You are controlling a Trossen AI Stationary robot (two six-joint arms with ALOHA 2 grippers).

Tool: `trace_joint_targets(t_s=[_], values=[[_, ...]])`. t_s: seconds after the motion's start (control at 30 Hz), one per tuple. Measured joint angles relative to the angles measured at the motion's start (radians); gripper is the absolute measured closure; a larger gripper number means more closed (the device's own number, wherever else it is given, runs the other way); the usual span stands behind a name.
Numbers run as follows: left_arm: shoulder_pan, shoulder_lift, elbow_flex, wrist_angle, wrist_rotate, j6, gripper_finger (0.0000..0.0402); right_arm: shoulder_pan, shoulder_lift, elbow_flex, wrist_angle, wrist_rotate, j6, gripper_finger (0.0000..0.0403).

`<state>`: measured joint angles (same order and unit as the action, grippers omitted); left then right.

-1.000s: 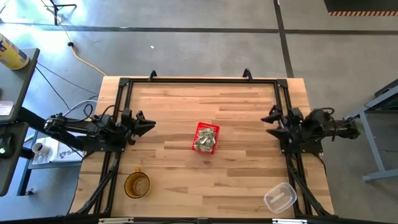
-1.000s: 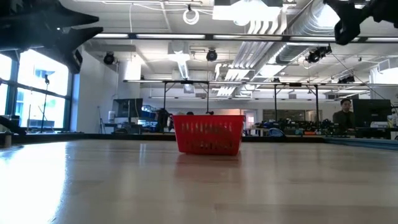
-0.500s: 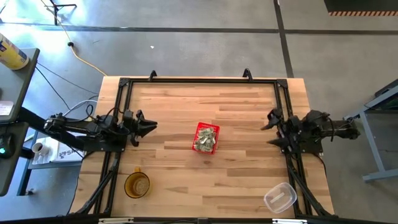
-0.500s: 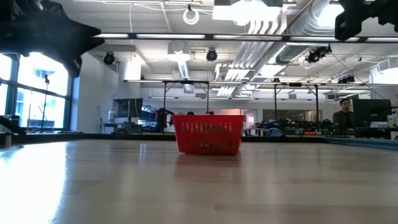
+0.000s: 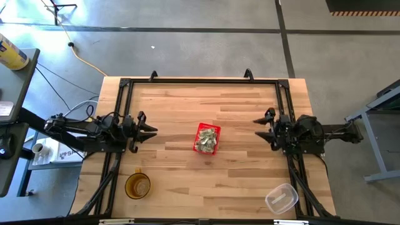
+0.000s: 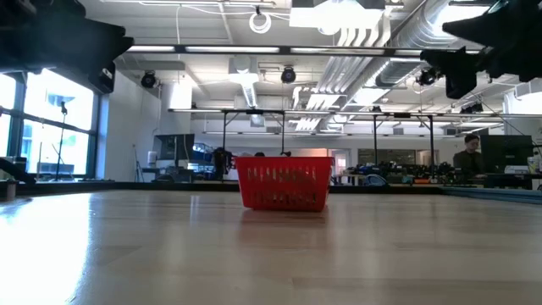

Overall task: Pick and place items into bin
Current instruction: Return to Home Position

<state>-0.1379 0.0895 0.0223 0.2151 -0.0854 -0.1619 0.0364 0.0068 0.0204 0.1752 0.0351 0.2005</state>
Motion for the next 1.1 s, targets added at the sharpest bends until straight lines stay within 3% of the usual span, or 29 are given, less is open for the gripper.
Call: trace_joint_targets(t_s=[0.23,1.1], values=[[0.000,0.000,0.000,-0.025,0.000,0.000,0.0277,0.000,0.000,0.000,-0.018,0.132,0.000,0.0144],[0.000,0.000,0.000,-0.061,-0.001,0.000,0.0277,0.001,0.000,0.000,-0.021,0.131,0.000,0.0144]])
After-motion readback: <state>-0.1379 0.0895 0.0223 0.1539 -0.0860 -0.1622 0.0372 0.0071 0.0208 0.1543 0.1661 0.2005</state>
